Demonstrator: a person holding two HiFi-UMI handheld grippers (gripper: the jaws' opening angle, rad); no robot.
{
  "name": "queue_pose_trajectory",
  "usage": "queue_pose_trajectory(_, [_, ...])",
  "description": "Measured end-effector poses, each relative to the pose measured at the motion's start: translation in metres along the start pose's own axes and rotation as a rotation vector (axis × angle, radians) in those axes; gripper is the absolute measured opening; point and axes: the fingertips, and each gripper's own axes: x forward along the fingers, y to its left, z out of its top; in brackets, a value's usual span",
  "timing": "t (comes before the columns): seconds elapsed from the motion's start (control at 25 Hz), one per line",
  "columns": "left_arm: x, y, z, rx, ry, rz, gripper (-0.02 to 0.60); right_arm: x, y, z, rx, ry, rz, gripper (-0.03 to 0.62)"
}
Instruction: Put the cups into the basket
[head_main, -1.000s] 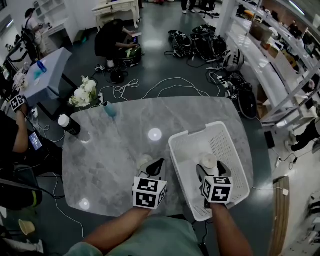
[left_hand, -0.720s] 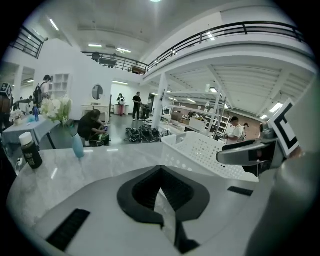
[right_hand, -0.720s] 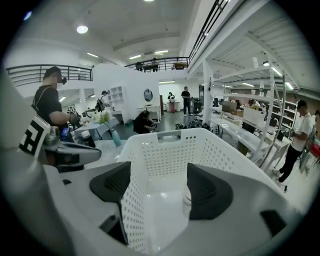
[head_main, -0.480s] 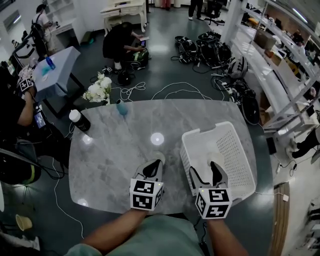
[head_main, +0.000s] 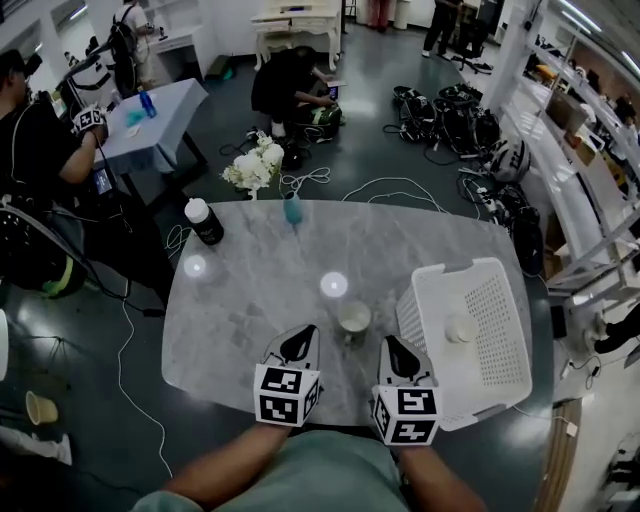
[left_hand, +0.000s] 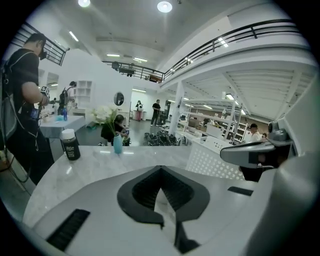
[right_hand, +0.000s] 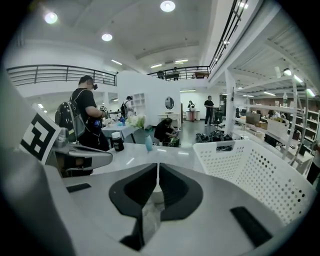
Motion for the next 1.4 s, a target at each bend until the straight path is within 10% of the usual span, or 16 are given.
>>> queue_pose_trajectory(1.4, [-0.021,0.007,-0.015,0.018,0.01,0.033,0.002,0.012,0.041,-0.04,-0.054,0.098,0.073,0.018])
